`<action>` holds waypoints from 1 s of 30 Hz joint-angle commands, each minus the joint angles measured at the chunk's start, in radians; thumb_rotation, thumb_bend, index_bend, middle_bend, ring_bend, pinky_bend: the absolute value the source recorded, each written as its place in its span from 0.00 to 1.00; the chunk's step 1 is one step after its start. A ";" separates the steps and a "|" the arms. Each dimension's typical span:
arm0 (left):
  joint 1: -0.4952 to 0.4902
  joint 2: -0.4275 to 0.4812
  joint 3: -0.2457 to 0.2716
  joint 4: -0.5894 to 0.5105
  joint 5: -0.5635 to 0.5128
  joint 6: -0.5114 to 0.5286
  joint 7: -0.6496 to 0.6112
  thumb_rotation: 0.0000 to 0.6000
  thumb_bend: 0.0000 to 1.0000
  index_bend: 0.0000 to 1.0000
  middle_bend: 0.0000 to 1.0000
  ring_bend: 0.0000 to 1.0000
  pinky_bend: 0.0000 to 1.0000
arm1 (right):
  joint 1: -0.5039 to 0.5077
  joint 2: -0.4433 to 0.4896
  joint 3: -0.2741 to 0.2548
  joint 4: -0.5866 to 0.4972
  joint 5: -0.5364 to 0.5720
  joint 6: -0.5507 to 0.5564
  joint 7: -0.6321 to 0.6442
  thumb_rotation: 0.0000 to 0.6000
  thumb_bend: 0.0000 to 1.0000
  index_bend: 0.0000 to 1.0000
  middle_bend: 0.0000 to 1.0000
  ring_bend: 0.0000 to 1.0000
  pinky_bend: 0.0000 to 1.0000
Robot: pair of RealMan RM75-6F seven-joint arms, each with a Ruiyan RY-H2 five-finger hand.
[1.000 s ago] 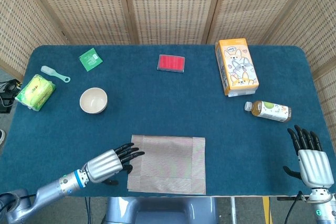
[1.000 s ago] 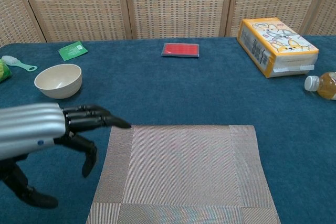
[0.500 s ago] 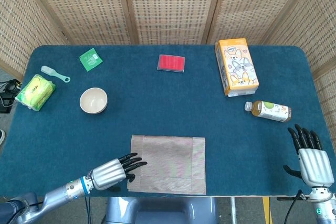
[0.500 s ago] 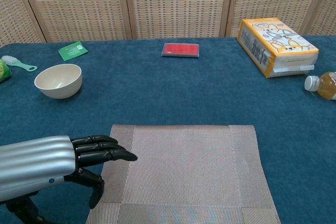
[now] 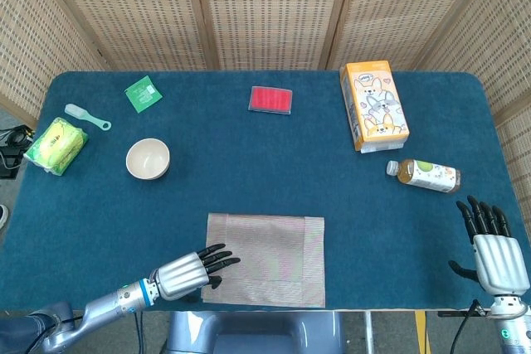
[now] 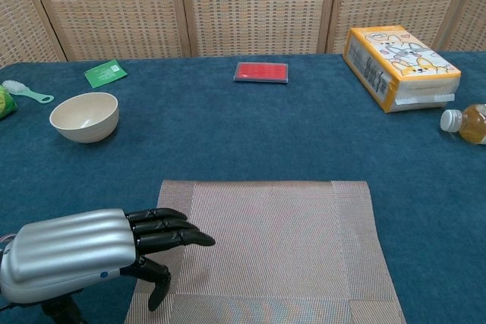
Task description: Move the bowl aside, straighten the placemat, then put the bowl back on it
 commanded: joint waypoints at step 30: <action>-0.055 -0.003 -0.016 -0.076 -0.068 -0.066 0.078 1.00 0.26 0.48 0.00 0.00 0.00 | -0.002 0.001 -0.002 -0.003 0.001 0.003 -0.005 1.00 0.00 0.00 0.00 0.00 0.00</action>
